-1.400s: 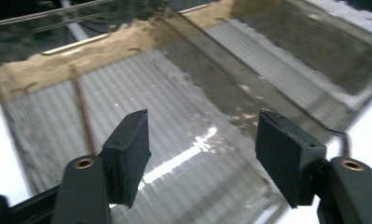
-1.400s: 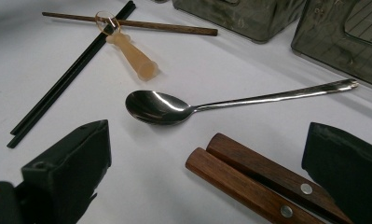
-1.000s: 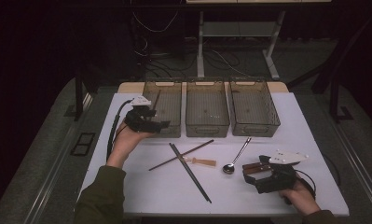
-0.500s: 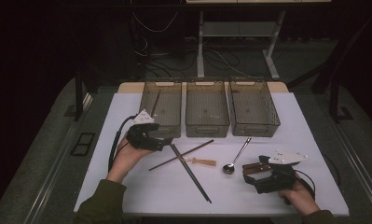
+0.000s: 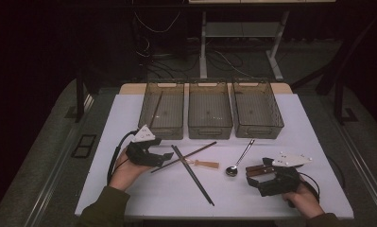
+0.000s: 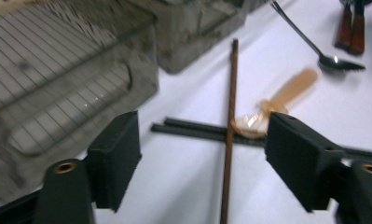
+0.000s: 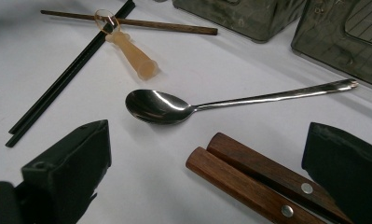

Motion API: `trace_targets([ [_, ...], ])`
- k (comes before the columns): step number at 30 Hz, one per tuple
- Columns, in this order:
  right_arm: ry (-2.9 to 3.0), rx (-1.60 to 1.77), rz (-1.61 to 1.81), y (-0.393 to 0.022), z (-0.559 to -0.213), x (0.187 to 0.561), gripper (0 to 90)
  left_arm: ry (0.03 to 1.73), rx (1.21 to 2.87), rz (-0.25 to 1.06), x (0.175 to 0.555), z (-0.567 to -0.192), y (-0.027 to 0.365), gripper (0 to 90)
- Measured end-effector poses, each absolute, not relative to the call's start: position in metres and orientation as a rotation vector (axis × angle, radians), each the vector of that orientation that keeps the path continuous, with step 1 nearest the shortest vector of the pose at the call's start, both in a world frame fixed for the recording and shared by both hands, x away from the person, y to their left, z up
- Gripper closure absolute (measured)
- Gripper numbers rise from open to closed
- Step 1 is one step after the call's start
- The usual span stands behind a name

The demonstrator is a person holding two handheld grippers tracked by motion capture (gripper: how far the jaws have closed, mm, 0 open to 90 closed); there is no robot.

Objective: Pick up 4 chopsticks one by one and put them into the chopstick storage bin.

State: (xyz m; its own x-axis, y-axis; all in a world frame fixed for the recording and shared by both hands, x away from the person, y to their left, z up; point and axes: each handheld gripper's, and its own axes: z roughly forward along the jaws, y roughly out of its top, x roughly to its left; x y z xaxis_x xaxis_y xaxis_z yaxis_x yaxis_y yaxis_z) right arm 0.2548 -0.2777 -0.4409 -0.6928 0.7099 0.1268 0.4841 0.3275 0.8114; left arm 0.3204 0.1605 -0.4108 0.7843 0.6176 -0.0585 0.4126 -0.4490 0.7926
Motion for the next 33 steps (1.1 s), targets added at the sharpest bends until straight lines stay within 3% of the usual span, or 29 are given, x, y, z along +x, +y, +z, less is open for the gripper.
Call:
trace_targets([
  [19, 2.343, 1.077, 1.296, -0.277, -0.441, 0.255, 1.5, 0.695, 2.209, 0.267, 0.32, -0.432, 0.148, 55.3],
  [33, 2.35, 1.079, 1.289, -0.277, -0.442, 0.256, 1.5, 0.63, 2.251, 0.218, 0.33, -0.441, 0.142, 67.5],
])
